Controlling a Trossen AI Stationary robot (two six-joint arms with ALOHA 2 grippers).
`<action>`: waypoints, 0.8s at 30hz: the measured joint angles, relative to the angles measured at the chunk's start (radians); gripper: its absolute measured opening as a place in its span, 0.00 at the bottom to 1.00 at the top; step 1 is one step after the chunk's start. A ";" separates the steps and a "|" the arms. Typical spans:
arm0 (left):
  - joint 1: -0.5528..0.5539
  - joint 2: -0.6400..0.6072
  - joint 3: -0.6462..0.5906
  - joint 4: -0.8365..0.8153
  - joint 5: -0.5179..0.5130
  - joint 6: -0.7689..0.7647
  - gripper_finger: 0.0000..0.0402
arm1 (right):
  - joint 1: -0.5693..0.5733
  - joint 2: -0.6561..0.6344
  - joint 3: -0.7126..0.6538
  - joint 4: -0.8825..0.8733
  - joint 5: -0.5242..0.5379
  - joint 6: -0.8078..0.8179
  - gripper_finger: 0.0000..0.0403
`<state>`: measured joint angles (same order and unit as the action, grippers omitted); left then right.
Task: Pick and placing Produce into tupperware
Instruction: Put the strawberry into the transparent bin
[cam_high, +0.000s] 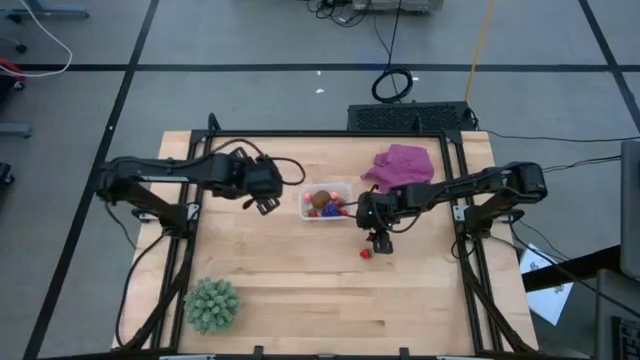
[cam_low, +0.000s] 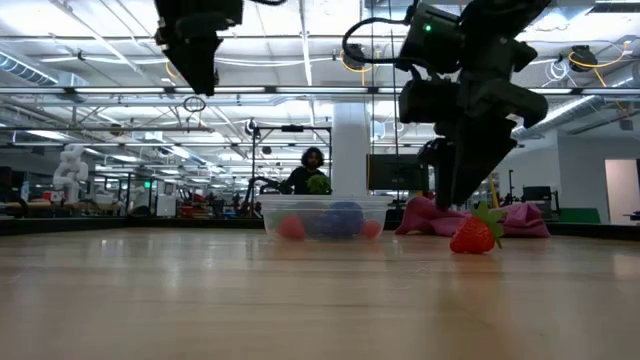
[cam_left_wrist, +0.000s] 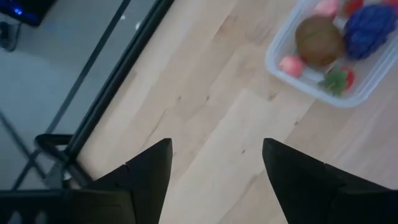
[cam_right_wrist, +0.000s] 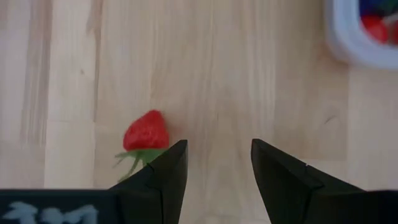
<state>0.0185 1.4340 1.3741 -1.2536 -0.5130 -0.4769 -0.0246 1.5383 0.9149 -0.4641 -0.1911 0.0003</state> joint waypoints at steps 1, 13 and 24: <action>0.000 -0.020 -0.013 0.018 0.000 0.000 0.64 | -0.002 -0.001 0.006 -0.002 0.000 -0.007 0.42; 0.000 -0.080 -0.052 0.049 -0.002 0.017 0.64 | -0.013 0.002 0.020 -0.027 -0.077 0.073 0.46; 0.000 -0.081 -0.052 0.055 -0.009 0.030 0.64 | 0.055 0.002 0.020 -0.006 -0.104 0.148 0.59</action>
<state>0.0181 1.3533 1.3219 -1.1988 -0.5220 -0.4469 0.0300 1.5406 0.9348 -0.4697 -0.2953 0.1480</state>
